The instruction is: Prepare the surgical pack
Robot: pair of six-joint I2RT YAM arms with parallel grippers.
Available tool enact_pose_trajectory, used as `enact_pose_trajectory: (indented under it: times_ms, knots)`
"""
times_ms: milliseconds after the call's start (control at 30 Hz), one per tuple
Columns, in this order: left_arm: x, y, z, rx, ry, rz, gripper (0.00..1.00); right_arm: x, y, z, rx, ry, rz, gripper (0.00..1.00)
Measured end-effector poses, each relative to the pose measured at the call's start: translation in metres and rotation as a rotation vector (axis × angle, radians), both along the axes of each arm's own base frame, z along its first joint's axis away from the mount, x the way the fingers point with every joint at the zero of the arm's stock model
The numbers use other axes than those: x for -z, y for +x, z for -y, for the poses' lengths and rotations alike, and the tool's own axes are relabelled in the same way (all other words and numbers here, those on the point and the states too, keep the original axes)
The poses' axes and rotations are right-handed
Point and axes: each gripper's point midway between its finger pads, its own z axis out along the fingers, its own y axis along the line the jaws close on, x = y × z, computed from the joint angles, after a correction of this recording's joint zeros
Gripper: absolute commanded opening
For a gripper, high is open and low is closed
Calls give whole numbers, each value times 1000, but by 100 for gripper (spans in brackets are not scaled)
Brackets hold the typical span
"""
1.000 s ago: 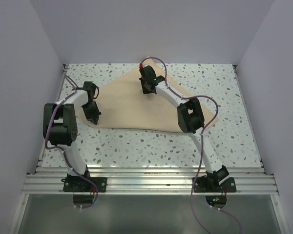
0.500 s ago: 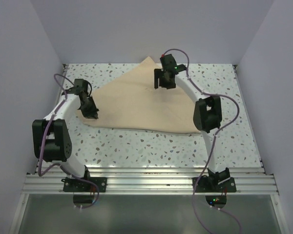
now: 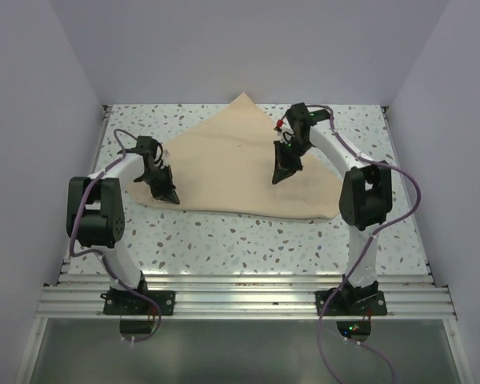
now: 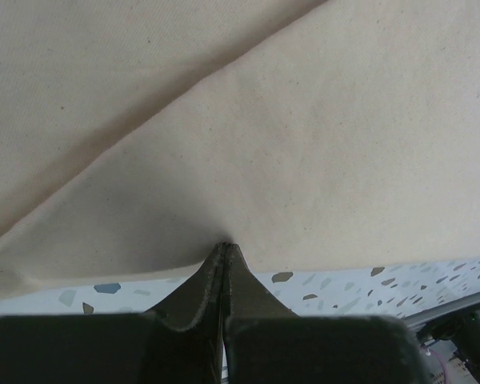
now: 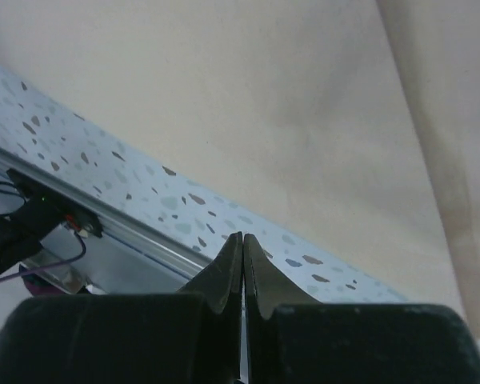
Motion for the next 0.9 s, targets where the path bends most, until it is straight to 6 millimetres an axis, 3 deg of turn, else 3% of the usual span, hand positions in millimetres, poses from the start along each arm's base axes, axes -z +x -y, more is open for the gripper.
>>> enact_pose_trajectory:
  times_ms: [233,500,900]
  knots:
    - [3,15,-4,1,30,-8,0,34,-50,13,-36,5,-254,0]
    - [17,14,-5,1,34,-62,0,34,-59,4,-31,139,-352,0]
    - [18,15,-5,1,35,-85,0,79,-69,-5,-28,175,-513,0]
